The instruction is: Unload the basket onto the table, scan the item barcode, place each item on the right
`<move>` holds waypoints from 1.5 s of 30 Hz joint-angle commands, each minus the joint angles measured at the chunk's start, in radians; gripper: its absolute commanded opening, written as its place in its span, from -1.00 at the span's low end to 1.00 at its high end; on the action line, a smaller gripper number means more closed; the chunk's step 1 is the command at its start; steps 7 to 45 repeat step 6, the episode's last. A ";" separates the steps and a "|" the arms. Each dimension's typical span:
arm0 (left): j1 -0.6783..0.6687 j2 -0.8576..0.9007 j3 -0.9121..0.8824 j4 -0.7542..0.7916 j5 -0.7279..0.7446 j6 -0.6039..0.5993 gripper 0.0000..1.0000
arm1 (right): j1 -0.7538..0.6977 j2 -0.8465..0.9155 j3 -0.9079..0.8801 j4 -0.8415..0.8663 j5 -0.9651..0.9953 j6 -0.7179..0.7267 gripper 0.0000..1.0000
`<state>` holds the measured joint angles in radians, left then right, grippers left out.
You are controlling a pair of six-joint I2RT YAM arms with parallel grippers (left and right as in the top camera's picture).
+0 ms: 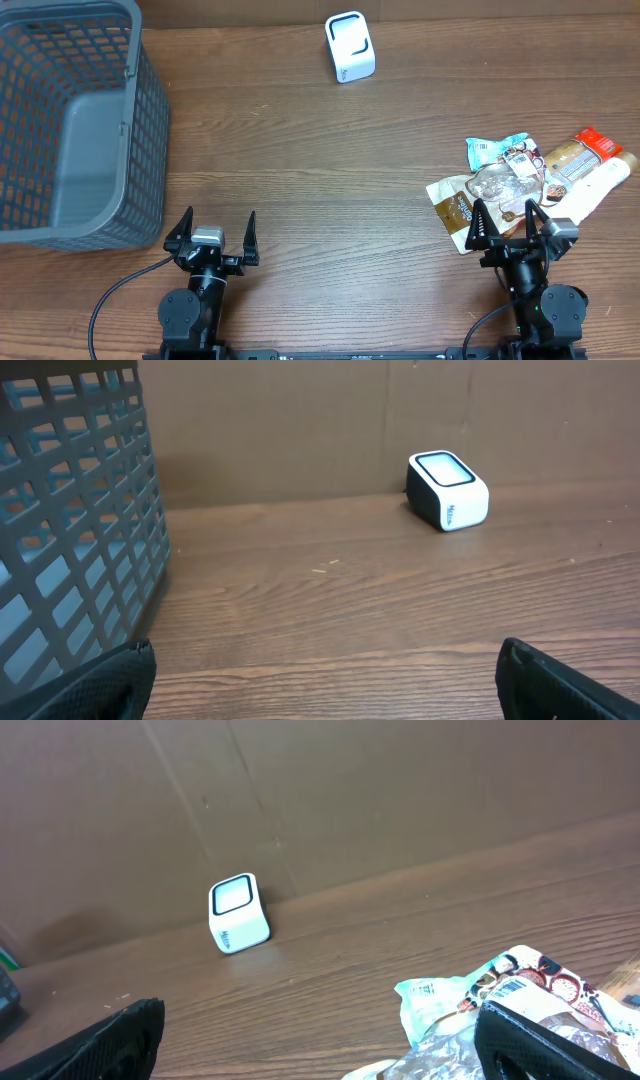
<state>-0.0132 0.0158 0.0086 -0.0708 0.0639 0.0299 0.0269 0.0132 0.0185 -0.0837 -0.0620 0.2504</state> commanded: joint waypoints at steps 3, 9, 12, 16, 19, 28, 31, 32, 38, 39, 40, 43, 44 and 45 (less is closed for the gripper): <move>0.002 -0.011 -0.004 -0.002 0.004 0.016 1.00 | 0.006 -0.006 -0.010 0.003 0.013 0.004 1.00; 0.002 -0.011 -0.004 -0.002 0.004 0.016 0.99 | 0.006 -0.006 -0.010 0.003 0.013 0.004 1.00; 0.002 -0.011 -0.004 -0.002 0.004 0.016 0.99 | 0.006 -0.006 -0.010 0.003 0.013 0.004 1.00; 0.002 -0.011 -0.004 -0.002 0.004 0.016 0.99 | 0.006 -0.006 -0.010 0.003 0.013 0.004 1.00; 0.002 -0.011 -0.004 -0.002 0.004 0.016 0.99 | 0.006 -0.006 -0.010 0.003 0.013 0.004 1.00; 0.002 -0.011 -0.004 -0.002 0.004 0.016 0.99 | 0.006 -0.006 -0.010 0.003 0.013 0.004 1.00; 0.002 -0.011 -0.004 -0.002 0.004 0.016 0.99 | 0.006 -0.006 -0.010 0.003 0.013 0.004 1.00; 0.002 -0.011 -0.004 -0.002 0.004 0.016 0.99 | 0.006 -0.006 -0.010 0.003 0.013 0.004 1.00; 0.002 -0.011 -0.004 -0.002 0.004 0.016 0.99 | 0.006 -0.006 -0.010 0.003 0.013 0.004 1.00; 0.002 -0.011 -0.004 -0.002 0.004 0.016 0.99 | 0.006 -0.006 -0.010 0.003 0.013 0.004 1.00; 0.002 -0.011 -0.004 -0.002 0.004 0.016 0.99 | 0.006 -0.006 -0.010 0.003 0.013 0.004 1.00; 0.002 -0.011 -0.004 -0.002 0.004 0.016 0.99 | 0.006 -0.006 -0.010 0.003 0.013 0.004 1.00; 0.002 -0.011 -0.004 -0.002 0.004 0.016 0.99 | 0.006 -0.006 -0.010 0.003 0.013 0.004 1.00; 0.002 -0.011 -0.004 -0.002 0.004 0.016 0.99 | 0.006 -0.006 -0.010 0.003 0.013 0.004 1.00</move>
